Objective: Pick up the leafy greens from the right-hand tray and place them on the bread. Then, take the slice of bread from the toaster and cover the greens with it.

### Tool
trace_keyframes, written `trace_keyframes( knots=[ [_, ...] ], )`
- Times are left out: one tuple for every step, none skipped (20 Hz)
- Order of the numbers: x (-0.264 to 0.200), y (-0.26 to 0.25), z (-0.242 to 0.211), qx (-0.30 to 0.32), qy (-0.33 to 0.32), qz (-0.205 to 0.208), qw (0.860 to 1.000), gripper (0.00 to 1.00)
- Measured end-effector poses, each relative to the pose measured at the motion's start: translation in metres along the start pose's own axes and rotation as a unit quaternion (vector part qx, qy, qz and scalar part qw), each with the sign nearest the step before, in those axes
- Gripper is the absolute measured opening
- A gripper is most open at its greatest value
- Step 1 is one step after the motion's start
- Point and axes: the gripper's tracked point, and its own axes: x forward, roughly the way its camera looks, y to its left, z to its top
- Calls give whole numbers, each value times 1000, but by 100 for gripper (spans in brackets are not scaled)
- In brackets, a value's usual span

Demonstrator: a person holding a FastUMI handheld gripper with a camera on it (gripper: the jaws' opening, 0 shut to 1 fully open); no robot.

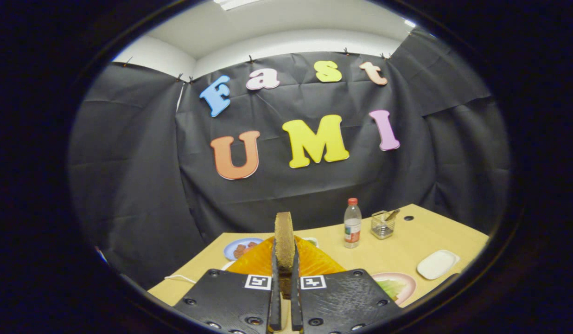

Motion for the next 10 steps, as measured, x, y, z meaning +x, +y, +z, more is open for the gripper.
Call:
trace_keyframes(
  knots=[
    [0,-14,-9,-5,4,-12,1000,8],
    [1,-27,-20,-9,11,-22,1000,8],
    [1,-40,-31,-8,20,-32,999,8],
    [2,-51,-43,-6,30,-41,999,8],
    [2,-62,-52,-3,38,-50,998,8],
    [3,-72,-60,-1,45,-58,997,8],
    [4,-80,-67,0,51,-65,997,8],
    [5,-86,-74,3,57,-69,996,8],
    [6,-92,-79,7,62,-72,995,8],
    [6,-96,-86,11,66,-74,995,8]
  ],
)
